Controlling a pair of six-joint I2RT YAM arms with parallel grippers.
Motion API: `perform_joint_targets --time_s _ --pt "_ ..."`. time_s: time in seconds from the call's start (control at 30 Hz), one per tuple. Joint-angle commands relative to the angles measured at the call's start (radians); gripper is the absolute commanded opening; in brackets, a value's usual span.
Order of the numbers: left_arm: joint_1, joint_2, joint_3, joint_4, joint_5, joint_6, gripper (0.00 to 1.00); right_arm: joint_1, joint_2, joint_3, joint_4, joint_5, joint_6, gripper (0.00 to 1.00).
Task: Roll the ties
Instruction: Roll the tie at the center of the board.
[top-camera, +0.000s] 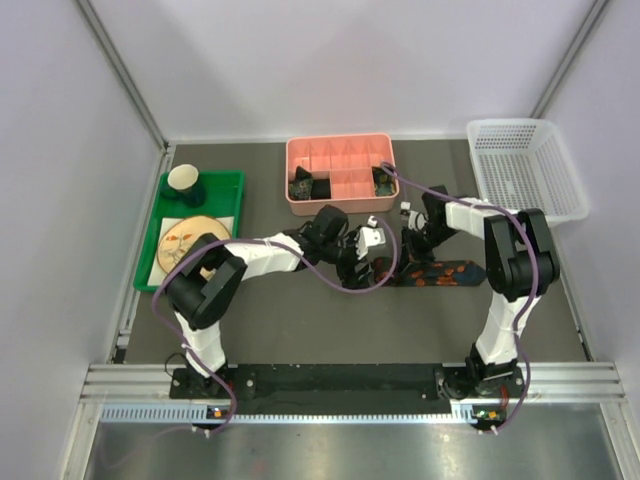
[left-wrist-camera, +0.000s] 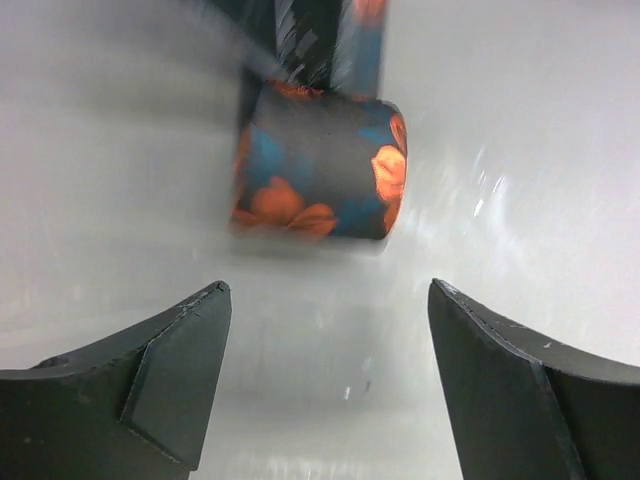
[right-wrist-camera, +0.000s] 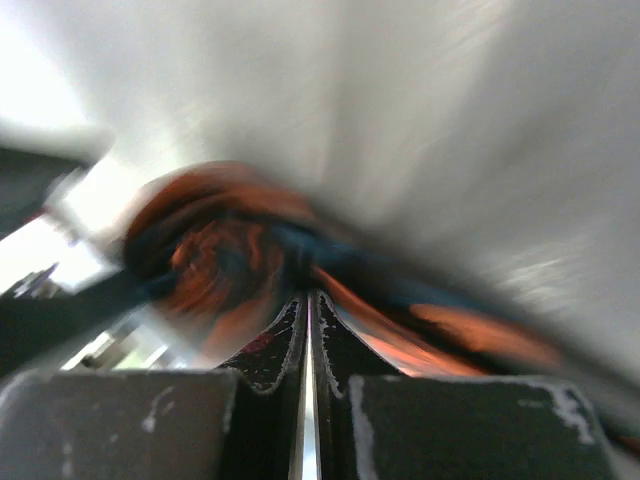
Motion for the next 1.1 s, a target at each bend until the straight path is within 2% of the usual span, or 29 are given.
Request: perform_joint_targets --time_s 0.0,0.27,0.3,0.4,0.43,0.5,0.53,0.6,0.73,0.87,0.93,0.97,1.07 --pt "-0.009 0.025 0.001 0.209 0.070 -0.105 0.84 0.011 0.027 -0.025 0.131 0.247 -0.027 0.00" --pt "-0.039 0.121 0.036 0.333 0.053 -0.124 0.84 0.012 0.045 -0.020 0.149 0.244 -0.005 0.00" --pt "-0.044 0.143 0.042 0.332 0.048 -0.116 0.73 0.012 0.045 -0.022 0.151 0.241 -0.005 0.00" --pt "-0.061 0.164 0.073 0.284 0.042 -0.076 0.59 0.014 0.051 -0.020 0.143 0.224 -0.010 0.00" --pt "-0.064 0.171 0.079 0.255 0.045 -0.062 0.51 0.014 0.051 -0.019 0.138 0.221 -0.010 0.00" --pt "-0.066 0.166 0.087 0.217 0.033 -0.048 0.44 0.014 0.053 -0.016 0.132 0.213 -0.016 0.00" --pt "-0.066 0.160 0.093 0.138 0.024 -0.012 0.40 0.015 0.051 -0.010 0.126 0.210 -0.018 0.00" --pt "-0.066 0.137 0.093 0.055 -0.011 0.031 0.38 0.014 0.050 0.000 0.112 0.195 -0.027 0.00" --pt "-0.067 0.114 0.084 -0.123 -0.062 0.167 0.36 -0.002 0.022 0.047 0.053 0.039 -0.068 0.00" --pt "-0.076 0.137 0.108 -0.237 -0.126 0.225 0.38 -0.028 -0.041 0.053 0.011 -0.141 -0.065 0.27" --pt "-0.076 0.155 0.123 -0.266 -0.139 0.228 0.39 -0.029 -0.061 0.041 0.013 -0.225 -0.064 0.37" --pt "-0.078 0.161 0.133 -0.276 -0.142 0.229 0.39 -0.029 -0.074 0.032 0.022 -0.256 -0.042 0.47" --pt "-0.082 0.180 0.153 -0.289 -0.153 0.212 0.40 -0.023 -0.062 0.003 0.060 -0.345 -0.013 0.52"
